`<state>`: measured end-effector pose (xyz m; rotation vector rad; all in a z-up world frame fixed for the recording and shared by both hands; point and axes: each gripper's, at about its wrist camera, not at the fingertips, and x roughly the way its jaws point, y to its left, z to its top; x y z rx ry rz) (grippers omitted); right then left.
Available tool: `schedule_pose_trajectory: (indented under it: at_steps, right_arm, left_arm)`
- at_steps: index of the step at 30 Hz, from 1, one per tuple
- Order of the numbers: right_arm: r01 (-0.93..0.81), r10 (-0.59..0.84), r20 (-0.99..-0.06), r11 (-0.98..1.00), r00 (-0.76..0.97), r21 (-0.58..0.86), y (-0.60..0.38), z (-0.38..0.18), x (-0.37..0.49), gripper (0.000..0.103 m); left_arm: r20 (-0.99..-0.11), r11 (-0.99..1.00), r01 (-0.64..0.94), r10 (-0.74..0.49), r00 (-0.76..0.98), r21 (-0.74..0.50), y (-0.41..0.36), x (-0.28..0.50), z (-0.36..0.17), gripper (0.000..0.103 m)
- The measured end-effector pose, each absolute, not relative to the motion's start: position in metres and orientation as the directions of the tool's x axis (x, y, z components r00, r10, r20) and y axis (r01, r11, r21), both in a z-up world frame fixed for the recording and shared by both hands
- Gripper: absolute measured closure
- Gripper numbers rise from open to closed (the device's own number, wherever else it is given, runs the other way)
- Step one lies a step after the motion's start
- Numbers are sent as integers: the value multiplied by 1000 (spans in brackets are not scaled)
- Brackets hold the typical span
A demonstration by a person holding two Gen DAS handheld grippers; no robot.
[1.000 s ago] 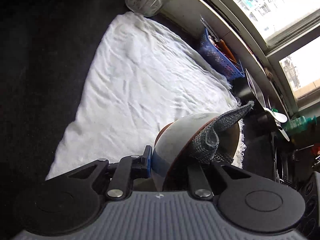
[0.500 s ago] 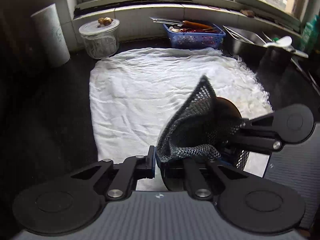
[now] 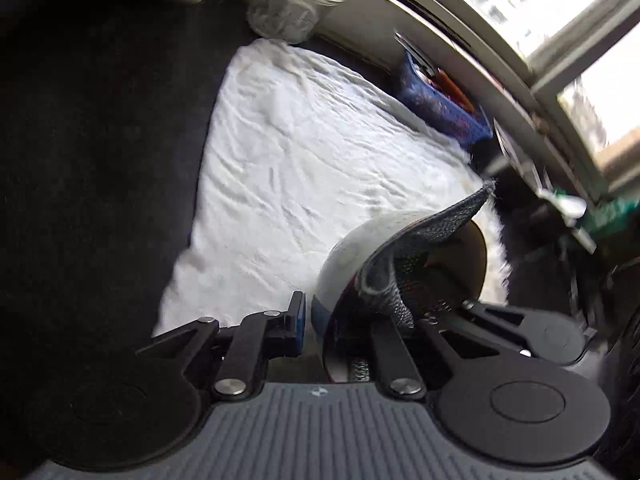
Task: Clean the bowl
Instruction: 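Rotate the bowl with the left gripper while the right gripper scrubs inside it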
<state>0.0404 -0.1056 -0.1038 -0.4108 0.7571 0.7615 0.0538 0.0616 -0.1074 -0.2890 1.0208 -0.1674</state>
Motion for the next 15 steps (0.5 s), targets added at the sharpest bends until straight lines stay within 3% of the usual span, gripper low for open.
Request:
schedule_pose_trajectory:
  at_steps: [4,6,7,9,15]
  right_arm:
    - [-796,411,-747,549,522,-255,-103,-108,24,96]
    - [-808,391,-745,487,541,-331,-103,-110,19,96]
    - [-811,384,-744,463,547,-357,-103,-110,18,96]
    - [-812,379,-745,453,548,-367,-104,-111,19,96]
    - [-775,414,-737,588,535,-233,-110,-111,26,97]
  left_arm:
    - [-846,974,225,-151,511,-38,28,60,-90,83]
    - [-839,947,311,-108,533,75,14,57,-88,86]
    - [-835,941,326,-107,540,90,11,55,-88,93]
    - [-829,956,291,-129,544,43,14,52,-90,95]
    - [-769,932,-20,-286,571,-362,67,50,-107,94]
